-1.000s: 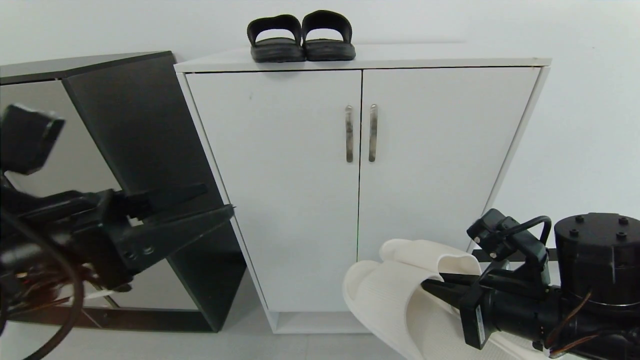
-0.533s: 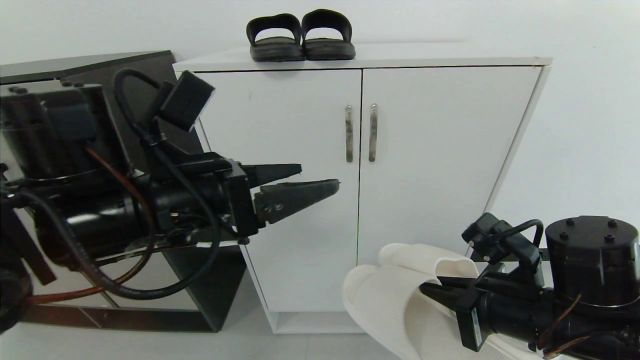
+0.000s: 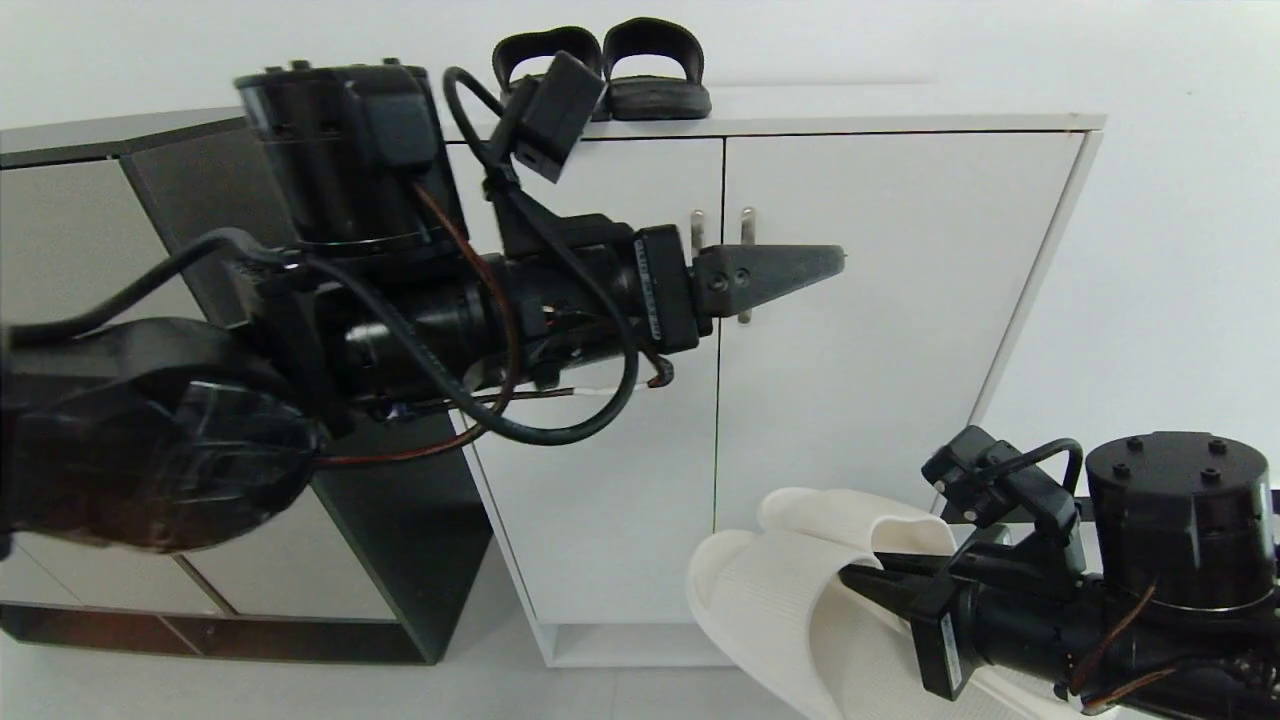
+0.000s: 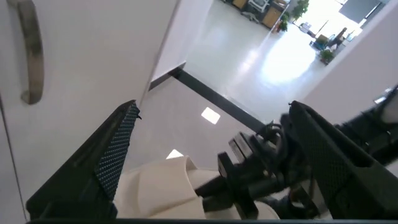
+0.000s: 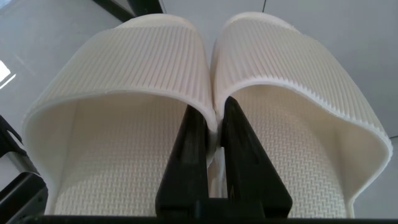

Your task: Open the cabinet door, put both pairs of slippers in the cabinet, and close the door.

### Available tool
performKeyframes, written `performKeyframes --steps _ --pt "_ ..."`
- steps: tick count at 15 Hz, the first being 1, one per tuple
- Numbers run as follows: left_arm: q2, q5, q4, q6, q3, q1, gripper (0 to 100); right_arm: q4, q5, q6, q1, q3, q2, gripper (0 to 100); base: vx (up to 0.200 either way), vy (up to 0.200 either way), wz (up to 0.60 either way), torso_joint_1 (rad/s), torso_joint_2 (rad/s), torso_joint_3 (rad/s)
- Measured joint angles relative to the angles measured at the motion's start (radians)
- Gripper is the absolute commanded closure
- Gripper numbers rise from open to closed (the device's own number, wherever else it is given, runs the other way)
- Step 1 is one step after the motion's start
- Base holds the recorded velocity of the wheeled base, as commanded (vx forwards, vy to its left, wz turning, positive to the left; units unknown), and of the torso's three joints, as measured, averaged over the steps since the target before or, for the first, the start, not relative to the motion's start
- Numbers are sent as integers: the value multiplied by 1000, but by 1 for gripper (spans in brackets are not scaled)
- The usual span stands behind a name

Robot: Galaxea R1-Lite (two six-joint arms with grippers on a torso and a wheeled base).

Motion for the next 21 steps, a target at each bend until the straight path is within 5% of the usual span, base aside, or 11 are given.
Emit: performKeyframes --steps 3,5,8,15,21 --pt "93 86 36 0 -129 -16 0 -1 0 0 -3 0 4 100 0 0 0 0 0 0" --pt "139 125 143 1 -213 -25 0 -10 -1 -1 -5 0 10 100 0 0 0 0 0 0" --pt "164 108 159 40 -245 -26 0 -13 -1 0 -10 1 13 100 0 0 0 0 0 0" --pt "210 105 161 43 -297 71 0 -19 -1 0 -10 1 15 100 0 0 0 0 0 0" --pt "276 107 162 43 -376 87 0 -19 0 0 -10 2 20 100 0 0 0 0 0 0"
